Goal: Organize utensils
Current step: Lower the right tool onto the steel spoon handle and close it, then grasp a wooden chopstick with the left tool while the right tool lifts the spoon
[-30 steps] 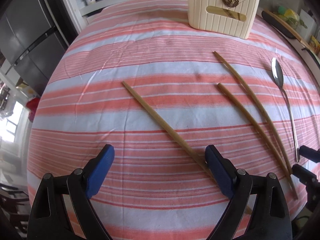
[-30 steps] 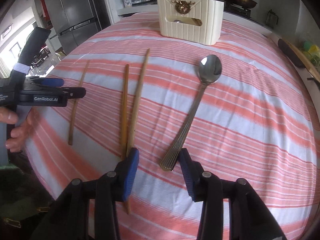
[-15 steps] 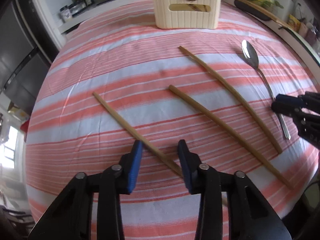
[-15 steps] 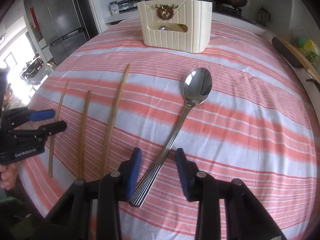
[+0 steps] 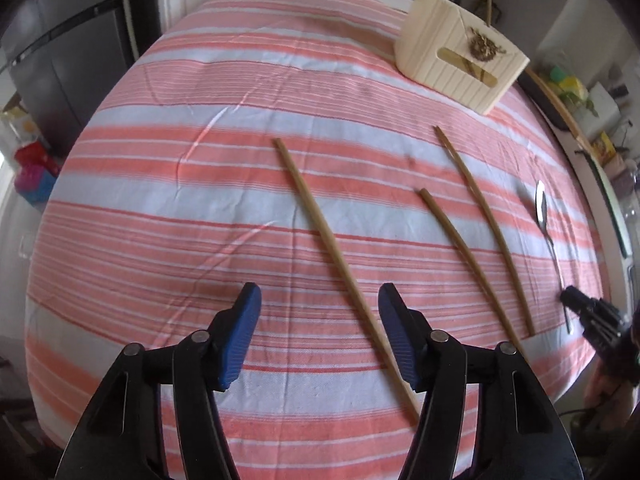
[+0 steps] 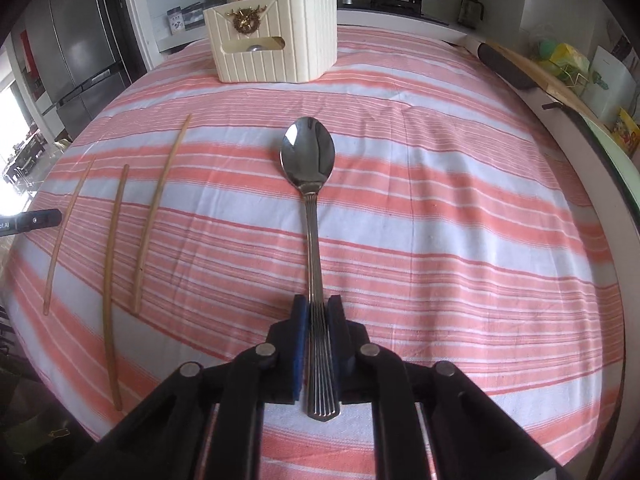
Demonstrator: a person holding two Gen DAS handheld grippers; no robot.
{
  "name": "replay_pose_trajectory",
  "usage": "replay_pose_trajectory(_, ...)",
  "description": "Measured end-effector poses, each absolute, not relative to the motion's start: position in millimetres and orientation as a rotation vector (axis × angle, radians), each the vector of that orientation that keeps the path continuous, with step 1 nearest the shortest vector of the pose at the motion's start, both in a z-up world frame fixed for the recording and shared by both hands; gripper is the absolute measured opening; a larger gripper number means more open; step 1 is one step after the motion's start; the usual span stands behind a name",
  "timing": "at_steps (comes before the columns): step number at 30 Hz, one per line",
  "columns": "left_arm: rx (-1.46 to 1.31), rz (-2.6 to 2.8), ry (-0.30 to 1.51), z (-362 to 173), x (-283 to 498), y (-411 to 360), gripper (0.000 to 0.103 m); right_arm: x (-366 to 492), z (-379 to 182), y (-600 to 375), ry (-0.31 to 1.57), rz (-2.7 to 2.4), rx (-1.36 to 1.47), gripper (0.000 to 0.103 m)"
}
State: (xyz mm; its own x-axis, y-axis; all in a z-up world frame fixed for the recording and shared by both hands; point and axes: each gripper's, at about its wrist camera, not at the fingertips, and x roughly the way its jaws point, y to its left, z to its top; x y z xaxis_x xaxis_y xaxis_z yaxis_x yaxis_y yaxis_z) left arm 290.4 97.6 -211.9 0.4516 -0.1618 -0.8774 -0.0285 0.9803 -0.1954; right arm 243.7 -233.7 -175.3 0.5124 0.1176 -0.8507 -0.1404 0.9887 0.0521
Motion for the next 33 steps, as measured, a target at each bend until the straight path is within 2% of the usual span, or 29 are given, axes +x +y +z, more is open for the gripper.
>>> replay_pose_trajectory(1, -0.221, -0.071, 1.098, -210.5, 288.7, 103.0, 0.068, 243.0, -174.9, -235.4, 1.019, 0.162, -0.008, 0.025)
replay_pose_trajectory(2, -0.254, -0.058, 1.094, -208.8, 286.3, 108.5, 0.073, 242.3, -174.4, -237.7, 1.017, 0.168, 0.008, 0.038)
replay_pose_trajectory(3, -0.290, -0.045, 1.085, -206.7, 283.9, 113.6, 0.074, 241.8, -173.3, -240.1, 1.014, 0.169, 0.017, 0.041)
replay_pose_trajectory(8, -0.389, 0.058, 1.015, -198.8, 281.4, 125.2, 0.077, 250.0, -168.1, -243.6, 1.024, 0.192, 0.013, 0.041)
replay_pose_trajectory(17, -0.260, 0.080, 1.069, -216.6, 299.5, 90.2, 0.077, 269.4, -156.7, -237.5, 1.059, 0.271, -0.022, 0.044)
replay_pose_trajectory(28, -0.116, 0.154, 1.070, -227.2, 311.9, 73.9, 0.076, 289.3, -176.8, -224.8, 1.082, 0.232, -0.110, 0.047)
replay_pose_trajectory(33, -0.098, 0.168, 1.042, -227.9, 316.6, 69.3, 0.067, 299.9, -177.5, -223.4, 1.061, 0.234, -0.103, 0.051)
